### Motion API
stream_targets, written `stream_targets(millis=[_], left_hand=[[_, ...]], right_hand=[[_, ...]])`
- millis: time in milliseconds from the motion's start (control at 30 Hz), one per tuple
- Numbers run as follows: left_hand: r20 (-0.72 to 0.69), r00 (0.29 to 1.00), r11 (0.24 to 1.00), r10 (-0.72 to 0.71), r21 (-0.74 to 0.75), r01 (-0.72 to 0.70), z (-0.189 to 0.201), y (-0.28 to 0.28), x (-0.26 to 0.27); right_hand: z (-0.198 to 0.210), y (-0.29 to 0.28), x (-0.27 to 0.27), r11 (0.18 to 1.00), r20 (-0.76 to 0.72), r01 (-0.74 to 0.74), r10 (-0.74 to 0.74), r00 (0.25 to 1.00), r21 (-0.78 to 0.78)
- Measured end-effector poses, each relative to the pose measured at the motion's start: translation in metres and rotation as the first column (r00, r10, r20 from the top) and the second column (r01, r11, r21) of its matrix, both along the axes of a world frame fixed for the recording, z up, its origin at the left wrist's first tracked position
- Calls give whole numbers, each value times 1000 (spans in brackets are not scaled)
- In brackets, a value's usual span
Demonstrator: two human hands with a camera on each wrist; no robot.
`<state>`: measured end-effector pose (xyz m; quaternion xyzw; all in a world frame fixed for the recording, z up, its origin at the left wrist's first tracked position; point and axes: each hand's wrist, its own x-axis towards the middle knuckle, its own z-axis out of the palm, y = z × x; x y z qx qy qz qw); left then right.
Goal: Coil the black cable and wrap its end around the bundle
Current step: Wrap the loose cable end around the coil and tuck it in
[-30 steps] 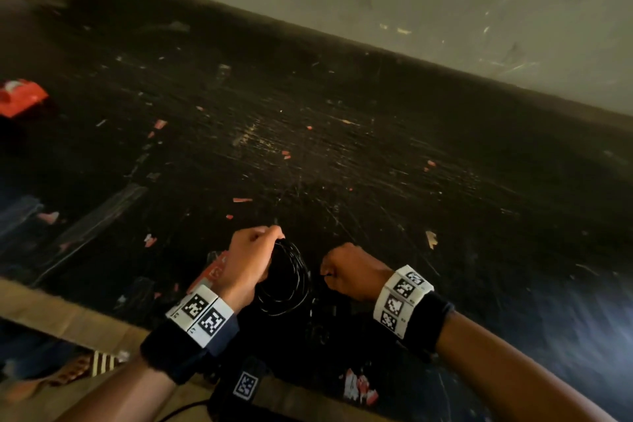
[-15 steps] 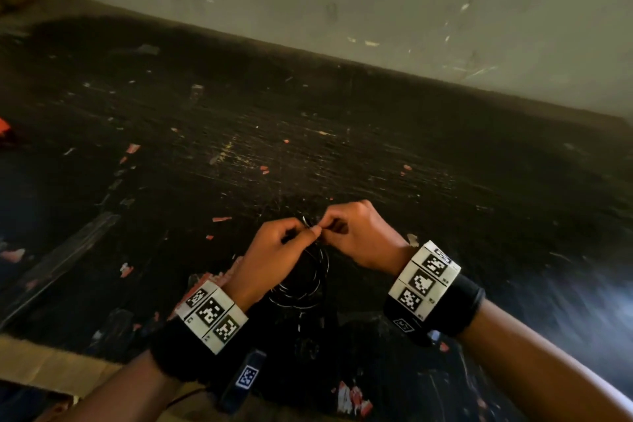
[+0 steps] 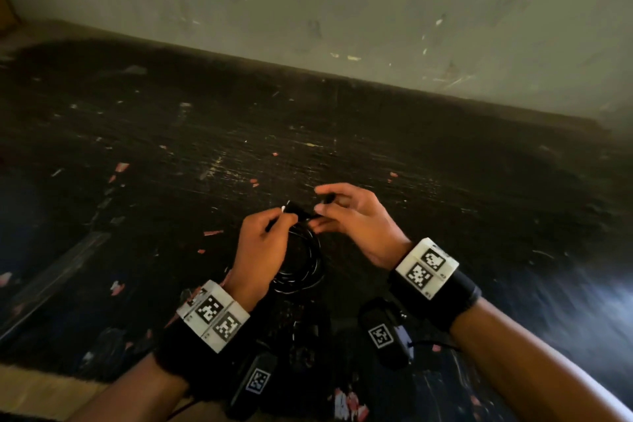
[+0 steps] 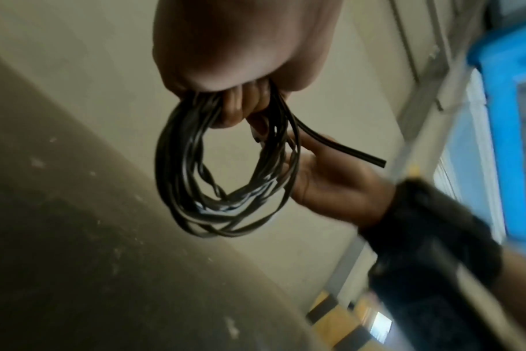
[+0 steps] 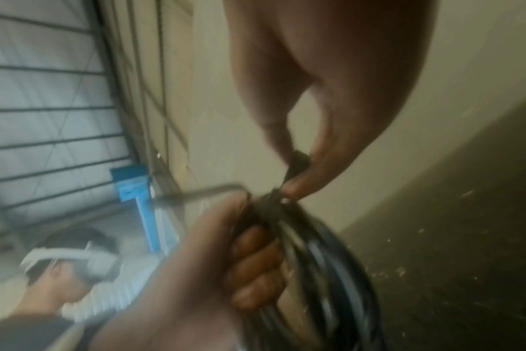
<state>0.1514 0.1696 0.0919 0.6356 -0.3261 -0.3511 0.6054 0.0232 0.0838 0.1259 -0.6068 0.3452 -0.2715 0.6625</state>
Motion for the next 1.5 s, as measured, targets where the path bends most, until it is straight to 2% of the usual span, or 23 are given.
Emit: stream_targets(millis=[67, 100, 133, 233, 333, 467, 567, 667, 733, 800, 867, 1033, 1167, 1233, 1500], left_hand=[[-250, 968, 999, -15, 36, 25, 5, 1, 3], [-323, 946, 998, -24, 40, 39, 7, 1, 5], [-370, 928, 998, -32, 37, 49, 9, 0, 5], [-449, 893, 998, -44, 20, 60, 16, 1, 1], [-429, 903, 1000, -15, -2, 15, 23, 1, -2], [-351, 922, 983, 166, -14, -182, 29, -5, 1], [-256, 926, 947, 278, -89, -309, 29, -14, 4], [-196, 938, 933, 286, -166, -319, 28, -18, 2], [-197, 936, 936, 291, -145, -322, 31, -20, -1], [-206, 926, 932, 316, -114, -343, 32, -20, -4], [-222, 917, 925, 333, -110, -363, 34, -20, -5], [-251, 901, 917, 354, -97, -387, 37, -18, -6], [-256, 887, 903, 385, -94, -419, 36, -18, 1], [-264, 886, 906, 380, -88, -414, 35, -18, 3], [-315, 867, 903, 386, -64, -426, 36, -16, 6]], right_hand=[[8, -3, -9, 986, 33, -165, 165, 986, -27], [12, -4, -13, 973, 1, -215, 216, 976, -88], [16, -6, -14, 959, -48, -237, 232, 972, -156], [25, -6, -13, 926, -134, -191, 155, 979, -327], [33, -5, -13, 895, -92, -70, 32, 995, -441], [54, 3, -24, 901, 40, 125, -119, 992, -415], [71, 19, -29, 915, -34, 15, -31, 999, -404], [70, 31, -22, 889, -199, -169, 90, 976, -426], [59, 31, -14, 846, -303, -211, 62, 951, -490], [47, 27, -8, 783, -363, -196, -41, 931, -591], [38, 24, -4, 719, -350, -155, -129, 928, -677], [22, 25, 6, 587, -269, -84, -235, 934, -805], [23, 39, 10, 561, -254, -148, -115, 960, -815], [23, 42, 12, 542, -227, -124, -128, 965, -831], [5, 35, 22, 365, -225, -88, -351, 909, -927]])
